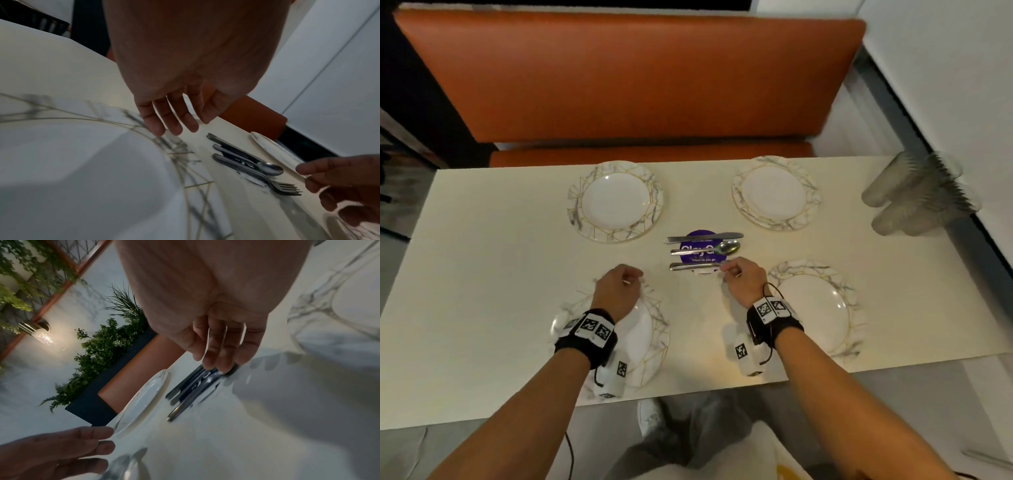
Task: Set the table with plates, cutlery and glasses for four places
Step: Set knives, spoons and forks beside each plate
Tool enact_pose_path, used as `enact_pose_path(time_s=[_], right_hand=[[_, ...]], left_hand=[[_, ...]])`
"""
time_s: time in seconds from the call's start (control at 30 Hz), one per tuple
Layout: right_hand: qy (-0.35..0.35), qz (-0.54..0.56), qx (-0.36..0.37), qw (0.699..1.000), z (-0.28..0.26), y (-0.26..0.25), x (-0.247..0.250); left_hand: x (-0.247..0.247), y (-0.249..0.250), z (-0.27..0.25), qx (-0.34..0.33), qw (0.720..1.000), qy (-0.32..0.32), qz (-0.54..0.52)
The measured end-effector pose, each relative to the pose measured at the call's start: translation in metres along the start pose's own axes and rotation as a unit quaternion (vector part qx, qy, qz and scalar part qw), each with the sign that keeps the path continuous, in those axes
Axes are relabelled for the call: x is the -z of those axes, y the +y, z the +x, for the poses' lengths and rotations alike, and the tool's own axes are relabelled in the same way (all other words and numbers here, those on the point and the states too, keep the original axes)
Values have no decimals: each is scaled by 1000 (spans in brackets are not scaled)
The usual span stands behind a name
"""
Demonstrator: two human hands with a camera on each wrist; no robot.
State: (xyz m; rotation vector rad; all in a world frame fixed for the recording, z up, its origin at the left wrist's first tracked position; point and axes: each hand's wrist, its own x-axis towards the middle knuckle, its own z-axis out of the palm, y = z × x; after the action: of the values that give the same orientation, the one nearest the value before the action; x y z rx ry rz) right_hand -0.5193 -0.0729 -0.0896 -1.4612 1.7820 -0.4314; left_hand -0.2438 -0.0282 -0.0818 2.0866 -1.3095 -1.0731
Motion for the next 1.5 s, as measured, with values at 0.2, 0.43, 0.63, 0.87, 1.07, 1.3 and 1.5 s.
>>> enact_pose_path(time_s=[0.2,0.43,0.63,0.87,1.07,1.3,1.5], right_hand=[[-9,-36,21,999,67,8,44],[-143,-182,60,971,141,9,64],[-193,-244,129,942,167,14,63],[-190,-275,160,929,173,15,58],[-216,-324,128,912,176,6,54],[-208,-305,120,922,174,8,52],[-183,-281,145,931,176,-7,65]], left_hand=[[-54,67,57,-19,999,-15,29],[-93,101,118,-100,975,-29,194],[-112,107,135,-122,943,-51,306],[-114,110,144,-130,930,-100,330],[-119,114,142,-162,892,-131,402],[-114,111,137,-170,921,-118,330],[-103,111,137,-193,942,-105,252]])
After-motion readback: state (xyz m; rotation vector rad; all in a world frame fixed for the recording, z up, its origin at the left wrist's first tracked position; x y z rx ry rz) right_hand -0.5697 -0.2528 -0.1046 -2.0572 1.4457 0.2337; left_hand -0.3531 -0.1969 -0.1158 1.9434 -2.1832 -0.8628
